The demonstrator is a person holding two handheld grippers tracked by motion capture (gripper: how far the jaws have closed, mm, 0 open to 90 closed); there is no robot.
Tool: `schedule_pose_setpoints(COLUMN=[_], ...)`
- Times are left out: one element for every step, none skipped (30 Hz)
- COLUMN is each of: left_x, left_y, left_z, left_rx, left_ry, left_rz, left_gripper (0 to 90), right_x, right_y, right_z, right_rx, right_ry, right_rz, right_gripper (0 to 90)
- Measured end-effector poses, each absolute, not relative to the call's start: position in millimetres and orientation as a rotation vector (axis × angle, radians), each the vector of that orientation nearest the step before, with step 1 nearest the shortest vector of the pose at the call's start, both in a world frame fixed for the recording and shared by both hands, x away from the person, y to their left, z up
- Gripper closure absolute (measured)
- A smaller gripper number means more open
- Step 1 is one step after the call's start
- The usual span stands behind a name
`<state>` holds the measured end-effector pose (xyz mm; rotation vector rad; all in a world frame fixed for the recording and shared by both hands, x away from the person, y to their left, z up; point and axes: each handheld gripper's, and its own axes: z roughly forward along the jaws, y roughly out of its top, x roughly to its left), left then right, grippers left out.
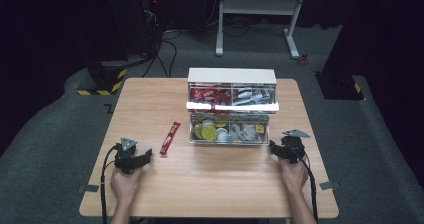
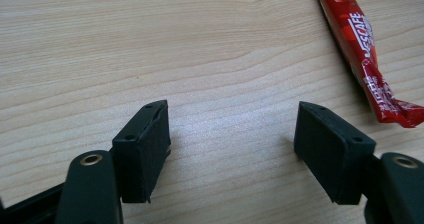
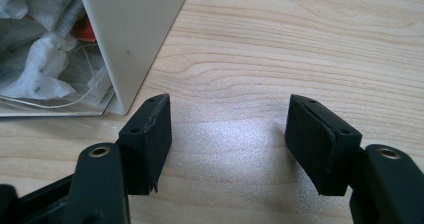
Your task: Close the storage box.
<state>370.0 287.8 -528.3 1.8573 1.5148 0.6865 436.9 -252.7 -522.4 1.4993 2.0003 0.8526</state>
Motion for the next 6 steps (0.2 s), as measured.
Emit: schedule_pose_setpoints(left_x=[370.0,370.0,370.0,369.9,370.0,370.0], left_y=[287.8,287.9,288.0,288.2,288.4,288.4], left_z=[-528.3,-528.3,-528.2,-528.2,-528.1,-528.2], left_rx=[1.857,1.856,1.856,1.855,1.855,1.853], left_ry=[1.515,1.515,1.515,1.516,1.515,1.515], left_rz=[0.687,0.685,0.683,0.68,0.68,0.679], left_gripper=[31.1,31.1,31.1,31.1,31.1,31.1], right_x=[436.7,436.8,436.9,436.9,436.9,437.0], right_y=[-252.3,-252.3,-251.8,-251.9,-251.8,-252.2], right_z=[-522.3,-522.4,-522.4,-522.4,-522.4,-522.4], right_rx=[1.51,1.512,1.519,1.519,1.52,1.518], right_ry=[1.994,1.989,1.982,1.982,1.98,1.982], right_rz=[0.851,0.85,0.847,0.846,0.846,0.847], right_gripper=[35.0,35.0,35.0,35.0,35.0,35.1])
